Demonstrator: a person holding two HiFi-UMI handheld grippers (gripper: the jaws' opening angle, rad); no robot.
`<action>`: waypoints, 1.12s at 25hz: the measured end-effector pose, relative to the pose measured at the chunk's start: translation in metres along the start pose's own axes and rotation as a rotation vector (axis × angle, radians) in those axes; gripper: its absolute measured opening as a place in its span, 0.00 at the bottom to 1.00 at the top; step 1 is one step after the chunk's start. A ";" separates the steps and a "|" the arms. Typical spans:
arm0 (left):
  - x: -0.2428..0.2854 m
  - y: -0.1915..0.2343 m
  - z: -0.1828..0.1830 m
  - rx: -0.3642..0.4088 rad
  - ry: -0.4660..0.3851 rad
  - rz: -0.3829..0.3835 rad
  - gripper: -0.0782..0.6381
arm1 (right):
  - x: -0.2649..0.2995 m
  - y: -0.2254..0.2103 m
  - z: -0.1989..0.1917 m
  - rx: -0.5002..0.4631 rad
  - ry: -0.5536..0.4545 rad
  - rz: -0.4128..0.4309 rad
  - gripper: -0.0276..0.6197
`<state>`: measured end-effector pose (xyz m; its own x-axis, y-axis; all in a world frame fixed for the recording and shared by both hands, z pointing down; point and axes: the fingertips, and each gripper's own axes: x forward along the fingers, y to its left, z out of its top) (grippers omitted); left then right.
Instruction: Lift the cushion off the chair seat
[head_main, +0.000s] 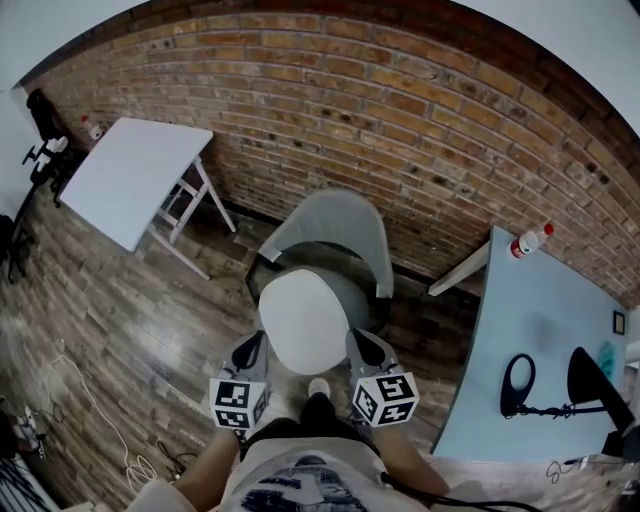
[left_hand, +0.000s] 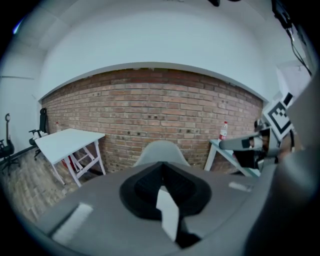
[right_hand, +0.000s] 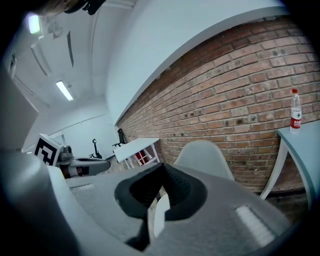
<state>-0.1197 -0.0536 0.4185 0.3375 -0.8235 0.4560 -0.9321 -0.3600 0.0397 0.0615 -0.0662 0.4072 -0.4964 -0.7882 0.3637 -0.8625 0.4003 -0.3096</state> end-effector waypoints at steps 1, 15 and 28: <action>0.004 0.002 -0.001 0.000 0.005 0.005 0.10 | 0.004 -0.005 -0.002 -0.001 0.006 0.000 0.04; 0.080 0.035 -0.065 -0.052 0.073 0.019 0.10 | 0.081 -0.048 -0.070 -0.006 0.109 -0.016 0.04; 0.160 0.079 -0.184 -0.086 0.154 0.045 0.10 | 0.166 -0.102 -0.151 -0.006 0.132 -0.060 0.04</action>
<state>-0.1630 -0.1336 0.6580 0.2769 -0.7591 0.5892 -0.9560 -0.2797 0.0889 0.0521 -0.1675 0.6321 -0.4520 -0.7429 0.4937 -0.8915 0.3572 -0.2786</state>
